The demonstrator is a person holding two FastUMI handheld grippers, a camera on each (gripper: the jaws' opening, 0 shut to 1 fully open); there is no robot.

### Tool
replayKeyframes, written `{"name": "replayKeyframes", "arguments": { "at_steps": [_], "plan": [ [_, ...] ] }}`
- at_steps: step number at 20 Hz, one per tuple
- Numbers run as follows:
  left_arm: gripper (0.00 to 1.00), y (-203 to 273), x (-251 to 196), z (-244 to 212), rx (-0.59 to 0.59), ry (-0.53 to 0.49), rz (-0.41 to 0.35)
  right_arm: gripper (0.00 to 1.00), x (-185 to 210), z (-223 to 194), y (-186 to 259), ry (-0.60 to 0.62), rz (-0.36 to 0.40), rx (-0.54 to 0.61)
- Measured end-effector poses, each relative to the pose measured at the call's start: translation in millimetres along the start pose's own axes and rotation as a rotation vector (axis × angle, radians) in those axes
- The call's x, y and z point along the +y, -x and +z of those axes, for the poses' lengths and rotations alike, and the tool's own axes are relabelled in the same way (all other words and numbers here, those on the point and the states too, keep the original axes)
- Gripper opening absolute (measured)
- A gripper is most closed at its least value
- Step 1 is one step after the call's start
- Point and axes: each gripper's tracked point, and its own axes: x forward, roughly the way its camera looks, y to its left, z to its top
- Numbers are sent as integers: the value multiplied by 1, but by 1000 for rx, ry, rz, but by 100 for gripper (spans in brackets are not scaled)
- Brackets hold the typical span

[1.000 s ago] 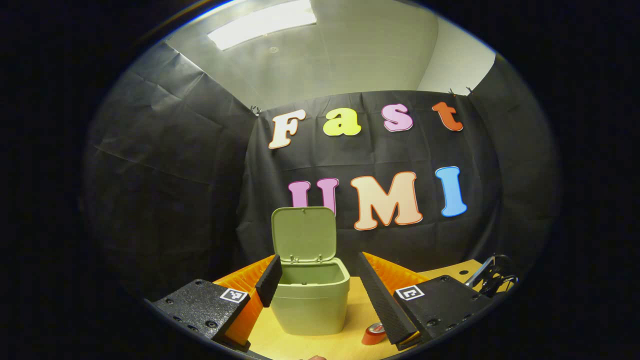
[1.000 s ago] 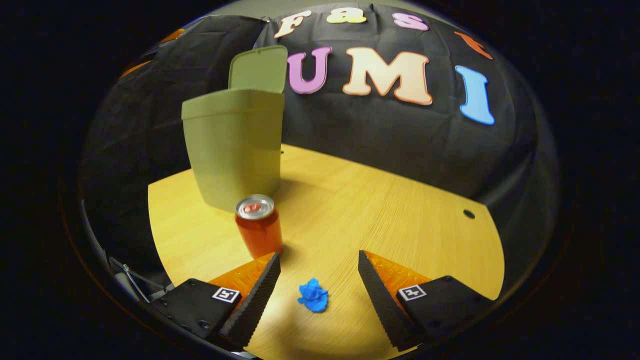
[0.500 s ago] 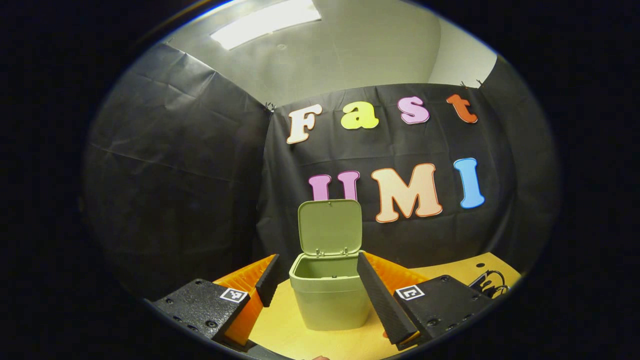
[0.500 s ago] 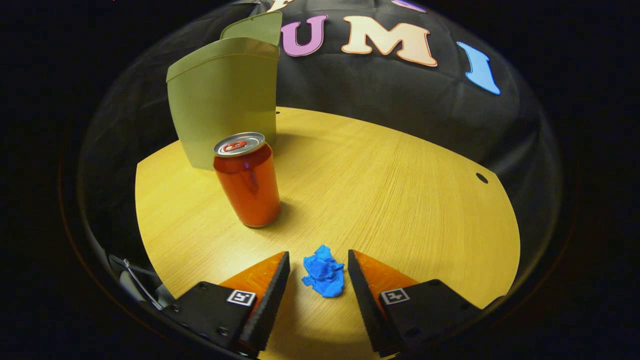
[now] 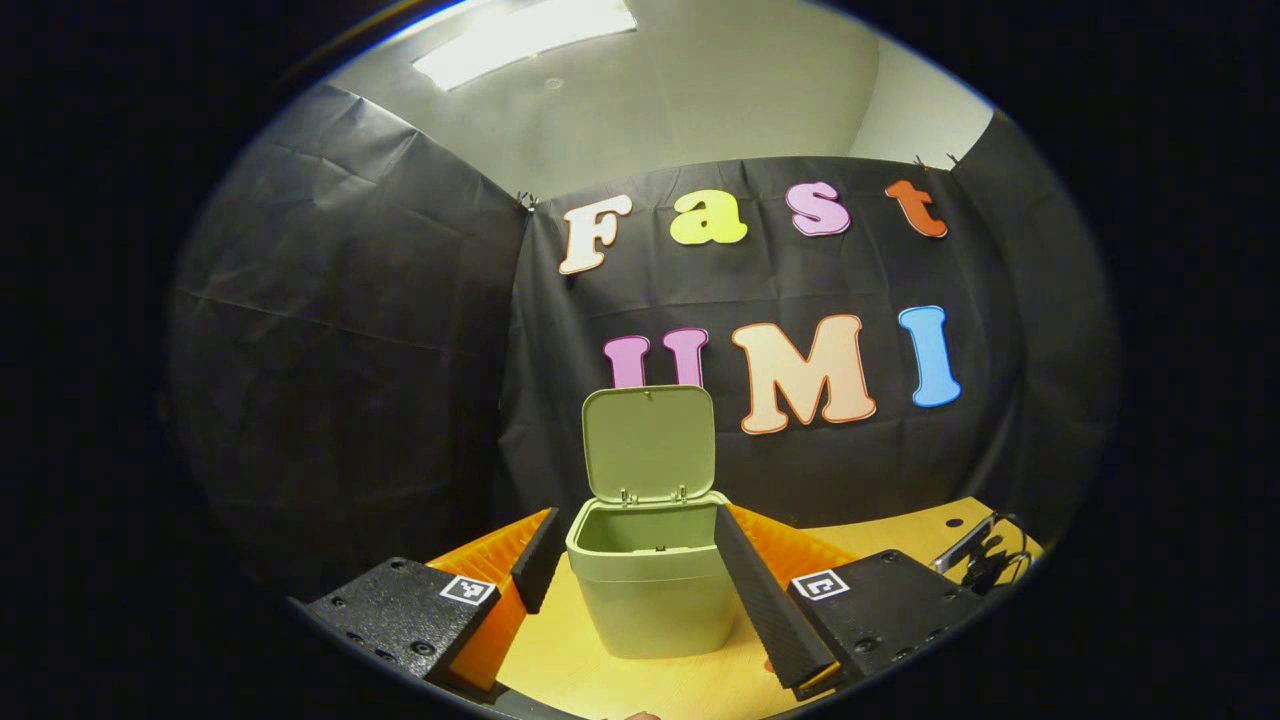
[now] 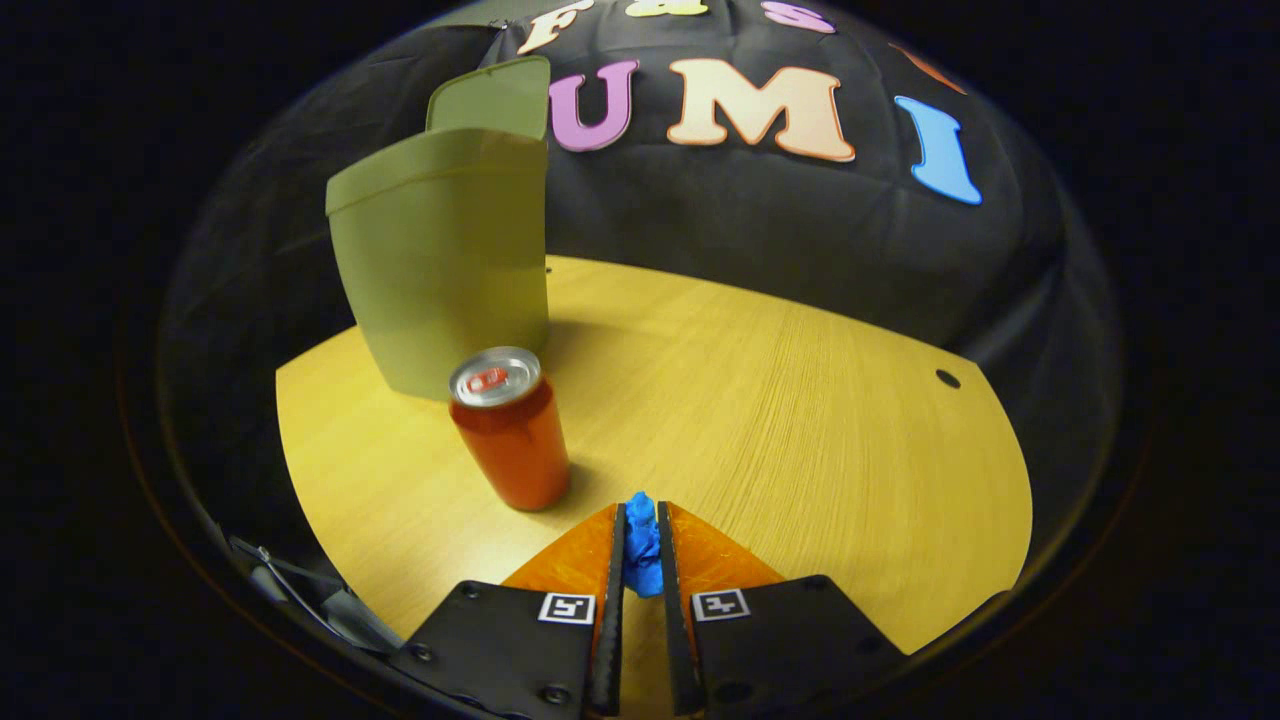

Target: Press the lid of the desktop garbage bin to open it, pick up the crumpled paper on the desktop and throw it into the bin, then pick up the pop can on the desktop and drop it into the bin, and finally close the garbage bin lid.

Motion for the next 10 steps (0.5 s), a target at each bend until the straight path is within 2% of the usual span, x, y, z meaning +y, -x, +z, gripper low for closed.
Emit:
{"name": "replayKeyframes", "arguments": {
  "at_steps": [6, 8, 10],
  "plan": [
    [92, -6, -1, -8, 4, 27, -28, 21, 10, 139, 38, -84, 23, -281],
    [92, -8, 4, -11, 8, 29, -26, 18, 16, 185, 54, -80, 31, -376],
    [92, -7, 14, -14, 14, 29, -15, 21, 23, 220, 66, -69, 44, -453]
  ]
}}
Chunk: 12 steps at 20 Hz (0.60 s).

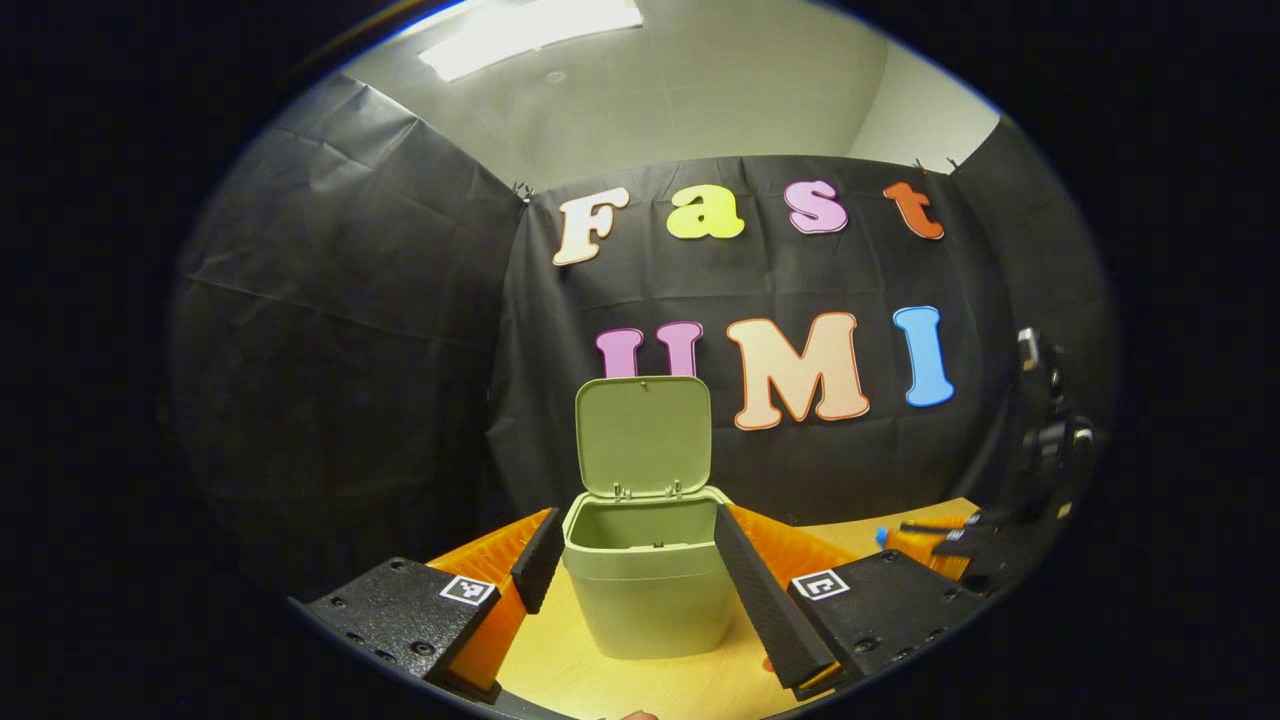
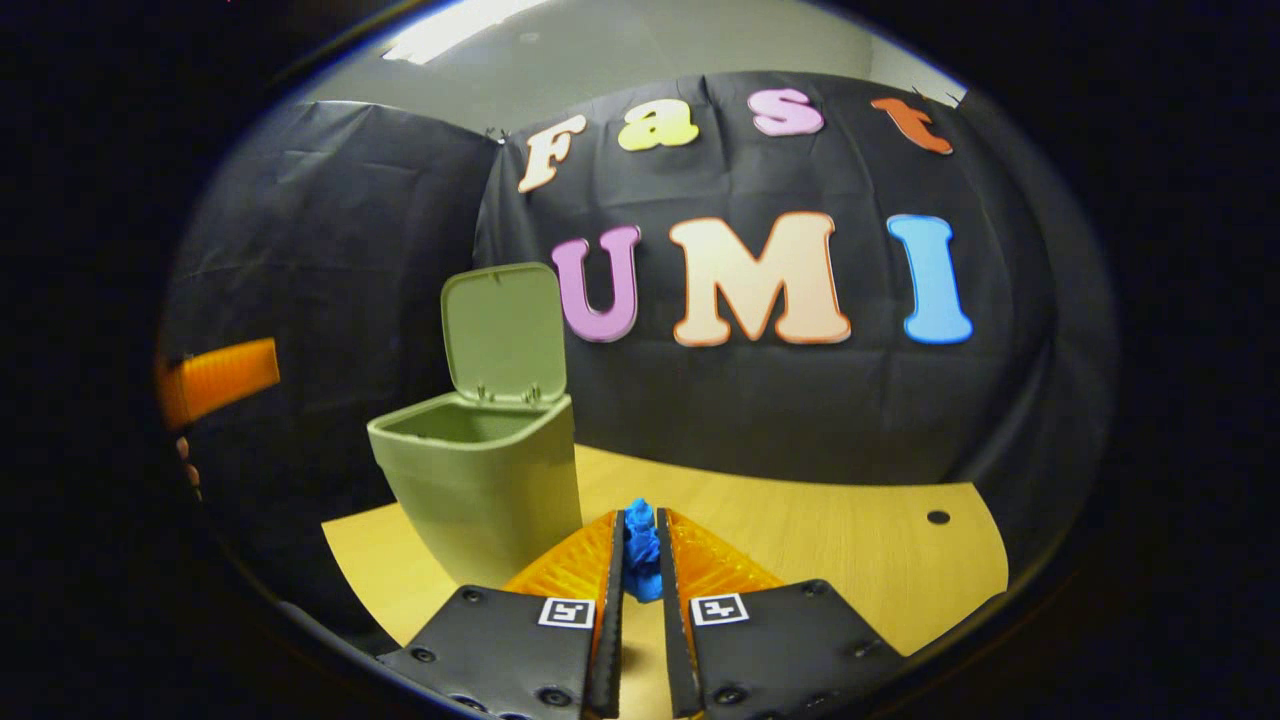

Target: Press the lid of the desktop garbage bin to open it, pick up the crumpled paper on the desktop and throw it into the bin, then pick up the pop can on the desktop and drop it into the bin, and finally close the garbage bin lid.

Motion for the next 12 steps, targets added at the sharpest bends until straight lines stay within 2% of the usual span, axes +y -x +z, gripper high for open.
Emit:
{"name": "replayKeyframes", "arguments": {
  "at_steps": [3, 6, 12],
  "plan": [
    [92, 3, 16, -6, 8, 14, 28, 18, 18, 34, -8, -1, 32, -65],
    [94, 5, 36, -13, 23, 18, 61, 20, 41, 55, -23, -16, 65, -97],
    [92, 10, 77, -26, 52, -3, 117, 20, 87, 59, -68, -36, 118, -102]
  ]
}}
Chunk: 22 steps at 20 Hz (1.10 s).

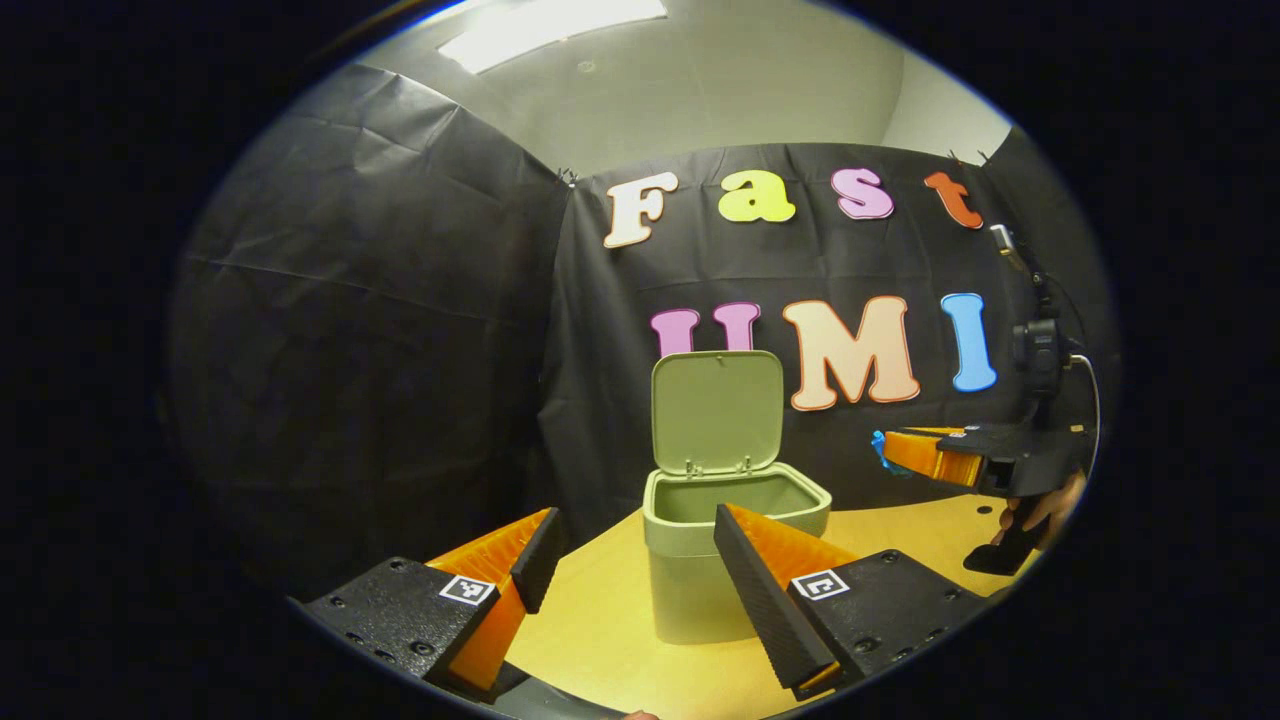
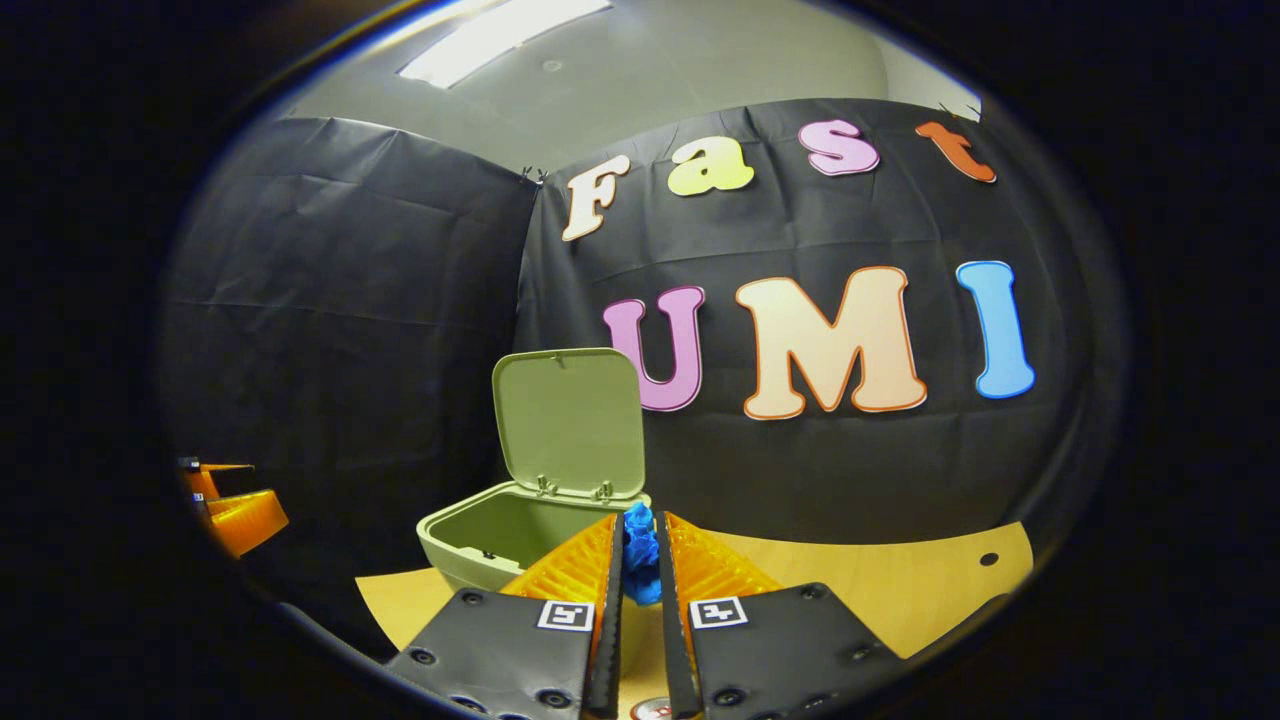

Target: Press the lid of the desktop garbage bin to open it, pick up the crumpled paper on the desktop and throw it into the bin, then pick up the pop can on the desktop and drop it into the bin, and finally close the garbage bin lid.

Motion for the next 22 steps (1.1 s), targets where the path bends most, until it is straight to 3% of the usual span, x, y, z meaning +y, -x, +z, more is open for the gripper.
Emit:
{"name": "replayKeyframes", "arguments": {
  "at_steps": [5, 11, 12, 15, 22],
  "plan": [
    [94, -2, 34, -15, 34, -11, 43, 19, 44, -17, -32, -32, 61, 17],
    [92, -6, 61, -22, 57, -42, 51, 22, 63, -32, -72, -25, 52, 11],
    [94, -8, 61, -21, 55, -40, 46, 27, 64, -36, -79, -31, 55, 13],
    [92, -16, 55, -14, 37, -39, 16, 99, 60, -42, -79, -44, 48, 37],
    [94, -36, 2, -1, -10, -1, -98, 94, 24, 13, -22, 91, -4, -88]
  ]
}}
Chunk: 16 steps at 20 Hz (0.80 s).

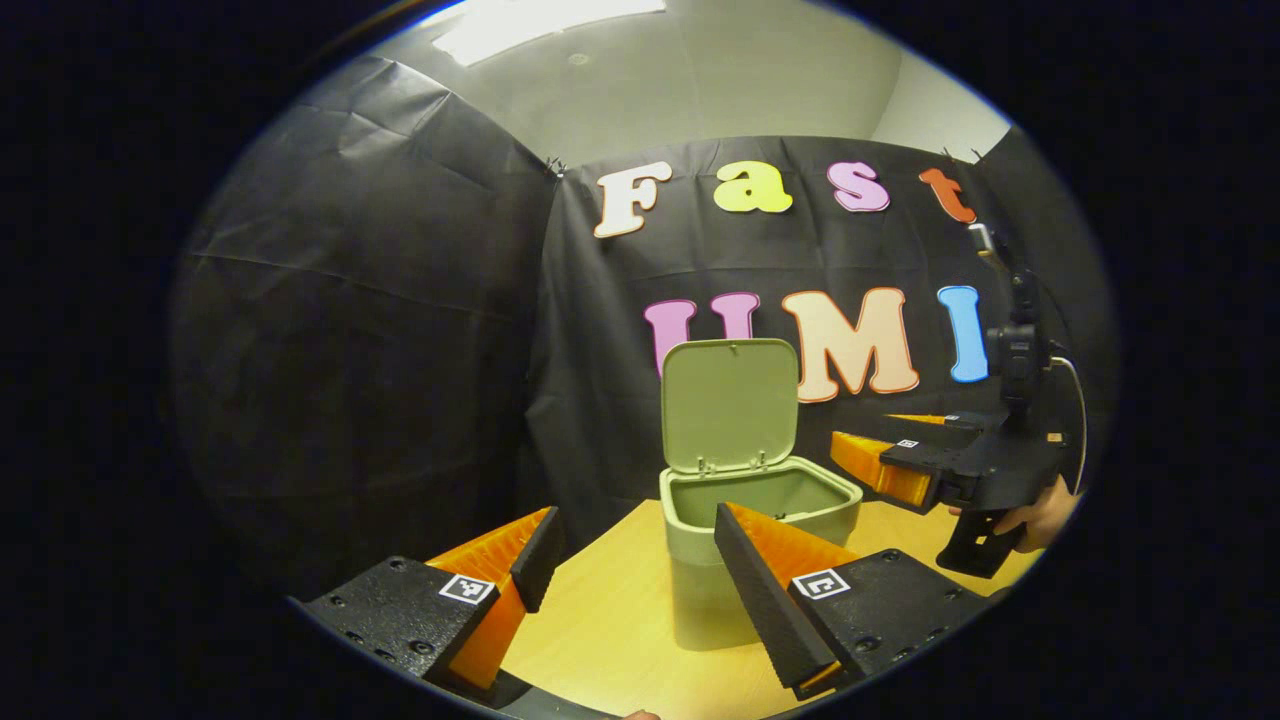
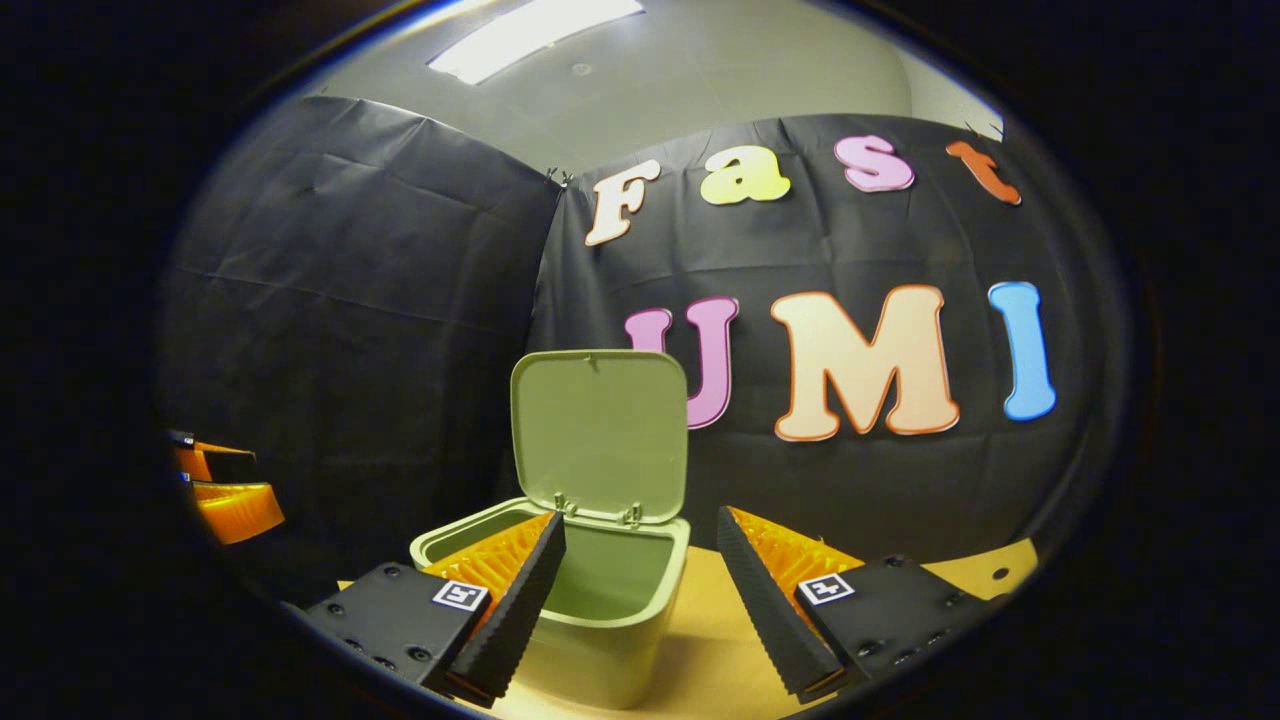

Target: Press the lid of the desktop garbage bin to open it, pick up the crumpled paper on the desktop and throw it into the bin, then pick up the pop can on the desktop and drop it into the bin, and finally close the garbage bin lid.

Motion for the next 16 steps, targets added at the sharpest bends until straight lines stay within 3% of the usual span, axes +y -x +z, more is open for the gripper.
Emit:
{"name": "replayKeyframes", "arguments": {
  "at_steps": [4, 9, 16],
  "plan": [
    [92, -9, -47, 3, -12, 22, -81, 97, -39, 28, 41, 37, -46, -45],
    [92, -8, -114, -7, -7, 36, -197, 98, -113, 41, 92, 102, -159, -54],
    [92, -1, -199, -54, 73, 71, -315, 98, -195, 44, 159, 84, -284, -21]
  ]
}}
